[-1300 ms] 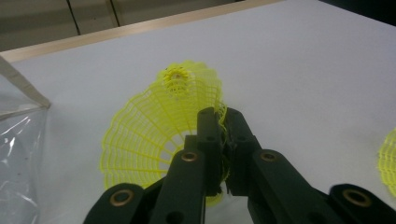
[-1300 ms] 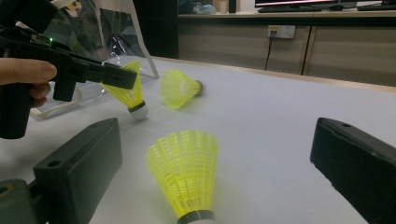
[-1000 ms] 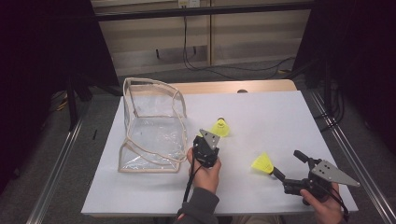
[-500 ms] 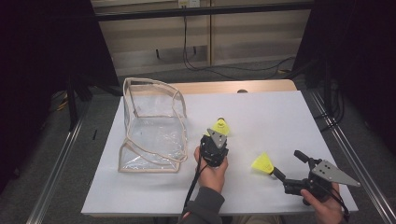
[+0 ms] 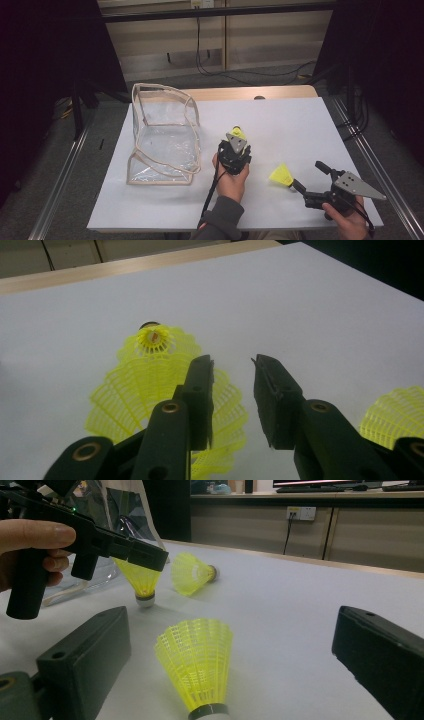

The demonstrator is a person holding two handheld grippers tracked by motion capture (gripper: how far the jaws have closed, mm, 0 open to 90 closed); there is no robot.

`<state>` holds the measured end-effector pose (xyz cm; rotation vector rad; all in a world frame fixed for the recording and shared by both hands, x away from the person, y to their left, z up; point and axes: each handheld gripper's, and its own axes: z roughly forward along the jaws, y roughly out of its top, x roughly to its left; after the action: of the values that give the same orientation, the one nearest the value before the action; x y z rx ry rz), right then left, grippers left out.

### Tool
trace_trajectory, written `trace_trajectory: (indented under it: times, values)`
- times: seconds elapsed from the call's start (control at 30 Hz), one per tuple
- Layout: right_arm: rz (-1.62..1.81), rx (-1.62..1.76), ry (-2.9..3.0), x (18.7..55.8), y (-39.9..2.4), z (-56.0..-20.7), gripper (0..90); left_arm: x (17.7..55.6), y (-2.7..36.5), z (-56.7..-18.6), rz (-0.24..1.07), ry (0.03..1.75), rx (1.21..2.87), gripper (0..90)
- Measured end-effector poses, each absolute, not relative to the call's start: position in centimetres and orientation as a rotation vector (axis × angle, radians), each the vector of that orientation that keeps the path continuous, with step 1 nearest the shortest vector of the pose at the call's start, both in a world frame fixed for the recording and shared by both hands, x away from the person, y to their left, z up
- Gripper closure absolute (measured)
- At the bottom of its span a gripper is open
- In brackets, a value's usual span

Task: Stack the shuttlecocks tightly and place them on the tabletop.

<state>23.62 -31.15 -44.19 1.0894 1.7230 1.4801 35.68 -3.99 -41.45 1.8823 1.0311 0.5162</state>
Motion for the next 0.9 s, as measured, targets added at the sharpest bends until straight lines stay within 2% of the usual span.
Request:
trace_trajectory:
  times: [0.1, 0.27, 0.43, 0.9]
  values:
    - [1.484, 1.095, 1.719, 23.6, -31.2, -44.2, 2.0, 35.8, -4.1, -41.4, 0.494, 1.032, 1.879, 71.7]
    - [1.48, 1.085, 1.722, 23.6, -31.2, -44.2, 2.1, 36.0, -4.2, -41.1, 0.466, 1.036, 1.866, 80.7]
    - [1.478, 1.088, 1.72, 23.6, -31.3, -44.2, 2.1, 36.2, -4.7, -40.9, 0.435, 1.024, 1.885, 84.9]
    - [1.48, 1.09, 1.72, 23.6, -31.3, -44.2, 2.1, 36.9, -5.2, -41.3, 0.401, 1.031, 1.894, 86.6]
